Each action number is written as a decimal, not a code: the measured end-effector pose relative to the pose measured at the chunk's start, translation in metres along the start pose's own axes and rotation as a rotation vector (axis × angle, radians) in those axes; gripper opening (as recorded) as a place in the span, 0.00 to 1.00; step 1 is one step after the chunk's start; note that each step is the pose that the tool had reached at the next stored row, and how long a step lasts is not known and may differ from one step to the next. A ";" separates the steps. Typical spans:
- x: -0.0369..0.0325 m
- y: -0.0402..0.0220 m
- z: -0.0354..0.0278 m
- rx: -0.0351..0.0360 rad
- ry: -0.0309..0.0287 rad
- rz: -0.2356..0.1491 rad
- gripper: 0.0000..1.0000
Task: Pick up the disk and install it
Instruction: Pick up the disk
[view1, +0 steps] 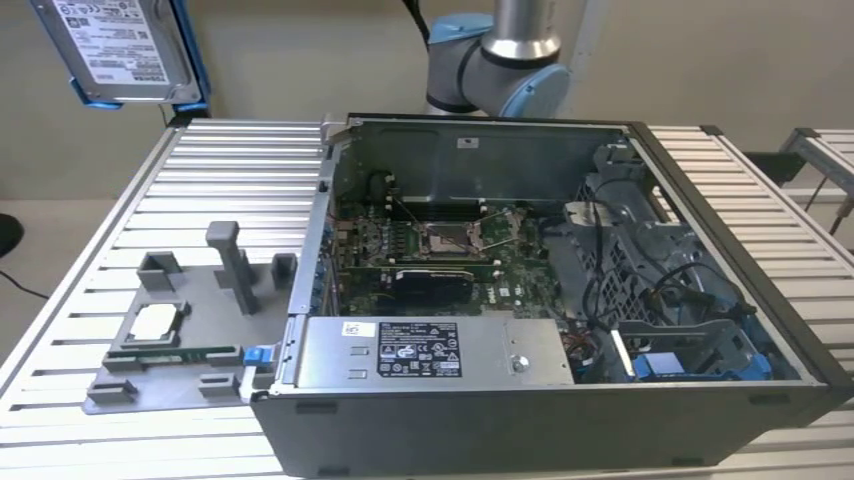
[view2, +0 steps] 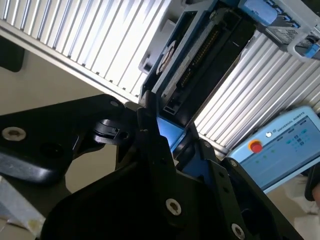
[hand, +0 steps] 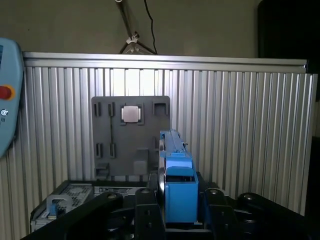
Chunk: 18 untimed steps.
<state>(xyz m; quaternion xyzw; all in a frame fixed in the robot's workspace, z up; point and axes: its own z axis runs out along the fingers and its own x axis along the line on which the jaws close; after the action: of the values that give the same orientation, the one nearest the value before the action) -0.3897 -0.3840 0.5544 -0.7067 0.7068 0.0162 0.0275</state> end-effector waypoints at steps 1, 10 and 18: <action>0.0000 -0.0021 0.0000 0.0000 0.0000 0.000 0.00; 0.0000 -0.0322 0.0005 -0.0001 0.0000 0.000 0.00; 0.0000 -0.0685 0.0012 -0.0009 0.0001 0.000 0.00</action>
<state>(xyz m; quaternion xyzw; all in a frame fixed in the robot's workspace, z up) -0.3212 -0.3840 0.5543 -0.7067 0.7068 0.0165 0.0272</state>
